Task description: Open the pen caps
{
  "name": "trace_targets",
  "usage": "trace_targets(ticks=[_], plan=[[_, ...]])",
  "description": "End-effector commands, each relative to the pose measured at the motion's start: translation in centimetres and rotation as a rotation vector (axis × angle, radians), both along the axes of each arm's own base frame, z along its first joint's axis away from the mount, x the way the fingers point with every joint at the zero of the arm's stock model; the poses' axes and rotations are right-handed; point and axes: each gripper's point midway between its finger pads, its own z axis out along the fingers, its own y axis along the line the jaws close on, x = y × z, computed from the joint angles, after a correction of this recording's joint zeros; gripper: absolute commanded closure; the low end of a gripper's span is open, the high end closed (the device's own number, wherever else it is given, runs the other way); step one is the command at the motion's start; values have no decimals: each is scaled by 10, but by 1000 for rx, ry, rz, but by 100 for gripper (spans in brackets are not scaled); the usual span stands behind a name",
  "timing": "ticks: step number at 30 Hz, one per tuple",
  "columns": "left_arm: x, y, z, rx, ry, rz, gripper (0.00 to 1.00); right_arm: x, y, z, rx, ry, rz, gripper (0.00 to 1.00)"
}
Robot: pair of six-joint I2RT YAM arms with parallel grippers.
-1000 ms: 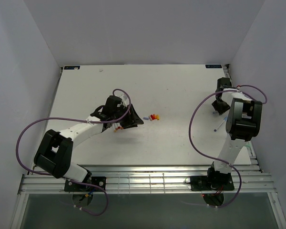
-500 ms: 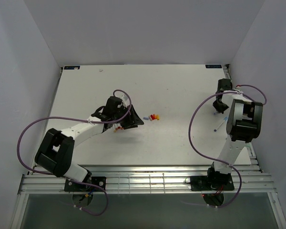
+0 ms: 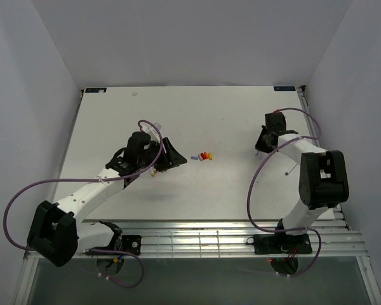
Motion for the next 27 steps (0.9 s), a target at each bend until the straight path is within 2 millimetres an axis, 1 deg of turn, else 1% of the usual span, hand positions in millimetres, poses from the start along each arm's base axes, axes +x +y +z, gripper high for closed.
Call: trace_targets(ticks=[1, 3, 4, 6, 7, 8, 9, 10, 12, 13, 15, 16, 18, 19, 24, 27], plan=[[-4, 4, 15, -27, -35, 21, 41, -1, 75, 51, 122, -173, 340, 92], [-4, 5, 23, -44, -50, 22, 41, -12, 107, 64, 173, -212, 472, 92], [-4, 4, 25, -46, -53, 21, 41, -26, 136, 77, 224, -240, 578, 92], [-2, 3, 32, -59, -66, 16, 41, -42, 163, 86, 278, -278, 681, 92], [-4, 1, 35, -73, -65, 6, 40, -59, 186, 99, 332, -308, 774, 92], [-5, -2, 37, -93, -53, 3, 40, -74, 195, 95, 361, -300, 818, 92], [-5, -6, 42, -125, -65, -8, 40, -79, 207, 104, 395, -353, 873, 92], [-10, -11, 44, -156, -53, -43, 40, -99, 225, 112, 458, -359, 959, 92], [-10, -16, 45, -199, -38, -47, 40, -119, 237, 108, 520, -337, 1009, 92], [-10, -17, 46, -211, -45, -49, 40, -134, 247, 110, 562, -320, 1059, 92], [-9, -19, 45, -221, -35, -51, 40, -152, 258, 110, 616, -305, 1097, 92], [-9, -19, 46, -223, -38, -54, 40, -162, 267, 116, 646, -316, 1142, 92], [-10, -20, 46, -223, -38, -59, 40, -170, 273, 118, 666, -314, 1149, 92], [-12, -19, 47, -225, -37, -58, 40, -177, 279, 121, 679, -319, 1172, 92], [-15, -17, 40, -217, -26, -56, 40, -187, 293, 129, 717, -318, 1199, 92], [-16, -13, 31, -191, -16, -38, 40, -194, 303, 133, 725, -313, 1223, 92]])
